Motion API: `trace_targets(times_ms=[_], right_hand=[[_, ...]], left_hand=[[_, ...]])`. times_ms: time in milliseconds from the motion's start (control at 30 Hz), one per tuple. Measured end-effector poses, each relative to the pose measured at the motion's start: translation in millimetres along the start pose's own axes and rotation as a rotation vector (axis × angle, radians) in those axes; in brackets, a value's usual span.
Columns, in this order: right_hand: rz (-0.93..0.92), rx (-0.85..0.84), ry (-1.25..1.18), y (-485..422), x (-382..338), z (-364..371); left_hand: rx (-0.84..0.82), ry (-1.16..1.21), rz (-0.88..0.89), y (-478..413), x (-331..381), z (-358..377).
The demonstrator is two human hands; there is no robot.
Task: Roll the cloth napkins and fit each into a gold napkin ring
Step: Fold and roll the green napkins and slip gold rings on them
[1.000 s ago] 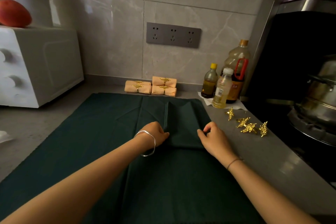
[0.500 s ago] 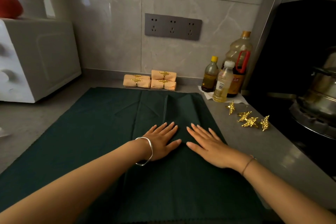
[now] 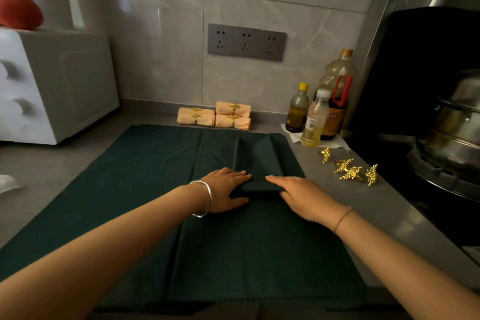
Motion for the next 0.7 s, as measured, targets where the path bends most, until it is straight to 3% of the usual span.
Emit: trace_targets(times_ms=[133,367,700], right_hand=[[-0.102,0.062,0.035,28.7,-9.9,-15.6],[-0.343,0.069,0.114,68.5,-34.0,-1.2],[-0.271,0.144,0.037,49.8,-11.6,11.8]], left_hand=[[0.043,-0.130,0.160,17.1,6.6,-4.6],[-0.102,-0.235,0.237,46.1,12.4,26.5],[-0.004,-0.210,0.153,48.3,1.6,22.0]])
Point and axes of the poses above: each hand's wrist, its own y-axis away from the middle knuckle, its own z-axis out of the palm, x = y × z, the point moved 6 cm from there along -y, towards the middle knuckle, and after that the axes turned 13 degrees about y, right-handed, at the moved point
